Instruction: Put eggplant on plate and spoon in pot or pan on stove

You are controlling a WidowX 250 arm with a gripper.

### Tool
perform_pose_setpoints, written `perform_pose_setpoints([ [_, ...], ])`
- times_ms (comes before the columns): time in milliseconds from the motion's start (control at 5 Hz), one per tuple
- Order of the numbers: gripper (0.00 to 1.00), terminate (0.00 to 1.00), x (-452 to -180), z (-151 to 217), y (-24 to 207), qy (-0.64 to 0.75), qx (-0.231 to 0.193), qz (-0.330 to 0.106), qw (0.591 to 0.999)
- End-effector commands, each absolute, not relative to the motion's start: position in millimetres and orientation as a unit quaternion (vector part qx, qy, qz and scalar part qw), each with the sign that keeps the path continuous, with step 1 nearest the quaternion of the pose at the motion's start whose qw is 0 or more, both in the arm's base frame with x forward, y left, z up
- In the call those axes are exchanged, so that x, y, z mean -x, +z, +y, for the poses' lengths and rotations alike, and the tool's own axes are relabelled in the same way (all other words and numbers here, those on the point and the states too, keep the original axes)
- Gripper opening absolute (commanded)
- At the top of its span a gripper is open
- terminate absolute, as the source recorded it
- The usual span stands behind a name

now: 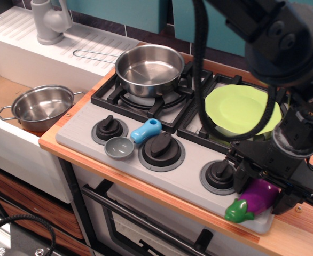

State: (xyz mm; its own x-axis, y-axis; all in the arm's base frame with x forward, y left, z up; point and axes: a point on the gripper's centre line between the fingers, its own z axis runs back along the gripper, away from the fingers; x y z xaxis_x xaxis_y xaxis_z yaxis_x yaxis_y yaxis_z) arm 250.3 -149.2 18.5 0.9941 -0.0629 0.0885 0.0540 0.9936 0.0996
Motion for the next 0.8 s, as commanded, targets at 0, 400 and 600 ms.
perform_pose_setpoints([
  [0, 0.00, 0.00, -259.1, -158.7, 60.2, -0.021, -0.028, -0.063, 0.997],
  [400, 0.00, 0.00, -268.0, -150.7, 84.5, -0.027, -0.030, -0.044, 0.998],
  [600, 0.00, 0.00, -287.7, -136.8, 94.3, -0.038, -0.031, -0.037, 0.998],
])
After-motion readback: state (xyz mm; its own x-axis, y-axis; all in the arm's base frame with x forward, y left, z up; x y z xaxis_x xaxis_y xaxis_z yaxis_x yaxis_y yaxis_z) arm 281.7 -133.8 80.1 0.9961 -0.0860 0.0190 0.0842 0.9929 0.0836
